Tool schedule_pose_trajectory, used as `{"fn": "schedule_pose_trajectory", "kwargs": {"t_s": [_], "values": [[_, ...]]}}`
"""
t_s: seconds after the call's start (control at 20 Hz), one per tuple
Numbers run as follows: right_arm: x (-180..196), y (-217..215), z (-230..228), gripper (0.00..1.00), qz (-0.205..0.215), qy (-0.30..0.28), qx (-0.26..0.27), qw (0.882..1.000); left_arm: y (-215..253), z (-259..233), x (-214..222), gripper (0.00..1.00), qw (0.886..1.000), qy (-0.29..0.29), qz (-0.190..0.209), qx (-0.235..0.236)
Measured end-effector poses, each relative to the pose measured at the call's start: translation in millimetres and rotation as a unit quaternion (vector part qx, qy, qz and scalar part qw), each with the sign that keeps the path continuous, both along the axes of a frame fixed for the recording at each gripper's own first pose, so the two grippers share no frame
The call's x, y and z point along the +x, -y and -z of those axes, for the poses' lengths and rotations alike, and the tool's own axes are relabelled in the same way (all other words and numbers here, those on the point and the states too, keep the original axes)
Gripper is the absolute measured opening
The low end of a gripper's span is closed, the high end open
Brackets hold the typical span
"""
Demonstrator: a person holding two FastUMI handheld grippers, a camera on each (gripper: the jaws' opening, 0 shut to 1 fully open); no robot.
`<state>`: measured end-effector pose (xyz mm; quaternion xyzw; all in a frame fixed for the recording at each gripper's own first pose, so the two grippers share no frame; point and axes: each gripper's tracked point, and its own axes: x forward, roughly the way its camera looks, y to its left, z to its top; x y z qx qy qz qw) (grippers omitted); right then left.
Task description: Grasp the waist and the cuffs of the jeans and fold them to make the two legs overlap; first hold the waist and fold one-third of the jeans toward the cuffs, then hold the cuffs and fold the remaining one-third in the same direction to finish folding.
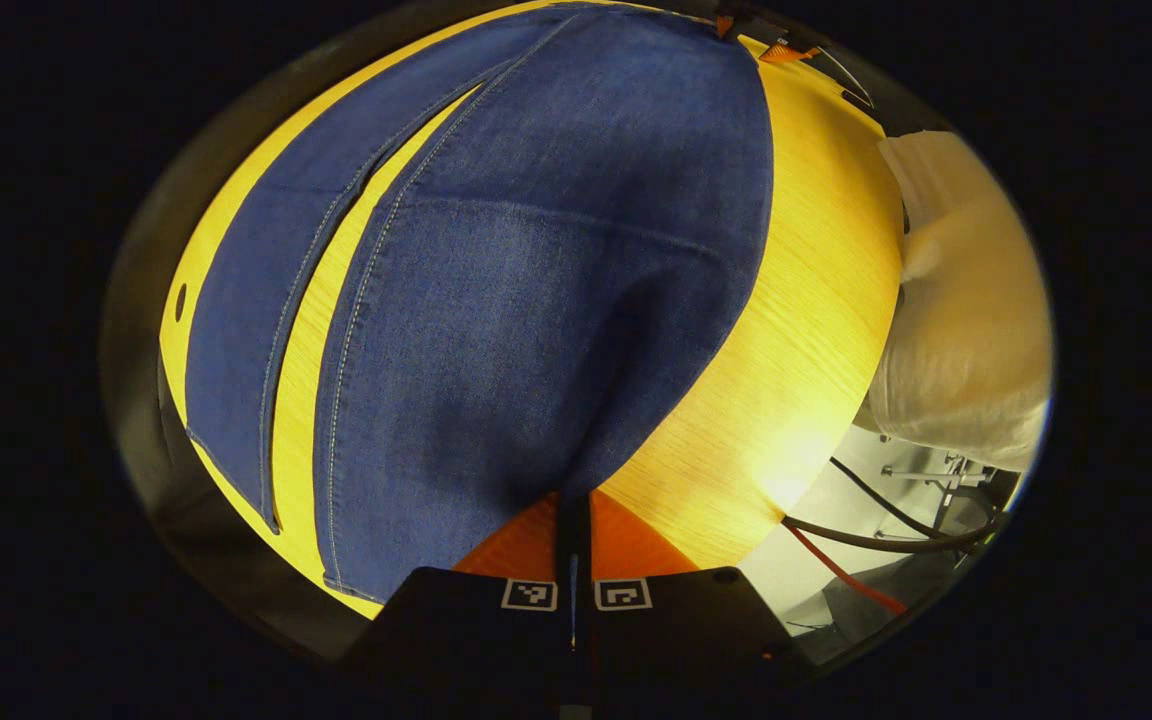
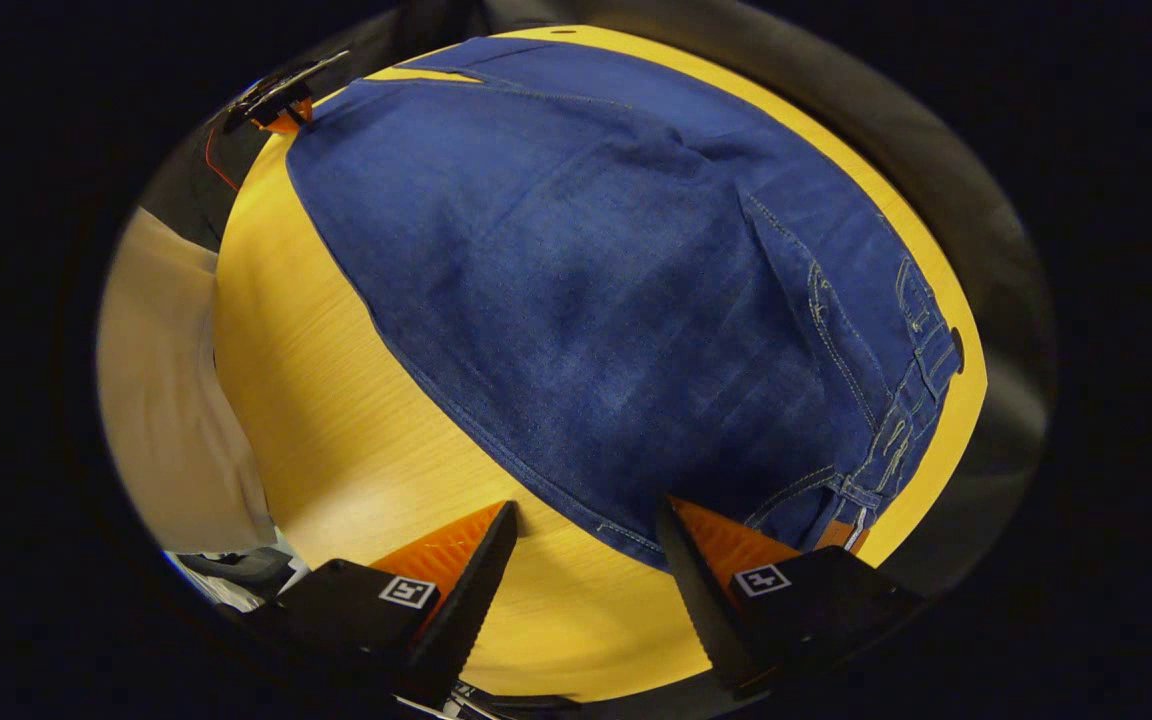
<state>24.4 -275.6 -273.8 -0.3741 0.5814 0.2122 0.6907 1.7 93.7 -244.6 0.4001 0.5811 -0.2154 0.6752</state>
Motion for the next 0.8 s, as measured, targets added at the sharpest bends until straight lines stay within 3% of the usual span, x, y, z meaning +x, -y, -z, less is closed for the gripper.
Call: {"fn": "schedule_pose_trajectory", "kwargs": {"t_s": [0.2,0.35,0.4,0.6,0.65,0.7,0.75,0.8], "values": [[1,1,0,0.91,0.011,-0.001,-0.008,1.0,-1,0,0,0.0,1.0,-0.001,-0.002,0.002],[10,-5,-4,0.53,-0.024,0.017,-0.006,1.0,1,0,3,0.0,1.0,0.0,-0.004,0.003],[11,-8,-7,0.31,-0.027,0.022,-0.012,0.999,1,-1,3,0.0,1.0,0.001,-0.003,0.003],[10,-5,-5,0.16,-0.02,0.036,-0.03,0.999,-1,0,4,0.01,1.0,0.009,-0.002,0.01],[10,-4,-4,0.23,-0.007,0.037,-0.03,0.999,-1,-1,2,0.01,1.0,0.01,-0.007,0.011],[13,-4,-7,0.16,0.012,0.043,-0.03,0.999,-1,0,3,0.0,1.0,0.015,-0.011,0.012],[17,-3,-13,0.23,0.029,0.058,-0.029,0.997,-1,0,4,0.0,1.0,0.023,-0.013,0.012],[16,-2,-13,0.09,0.042,0.068,-0.031,0.996,-2,0,3,0.0,0.999,0.031,-0.019,0.015]]}}
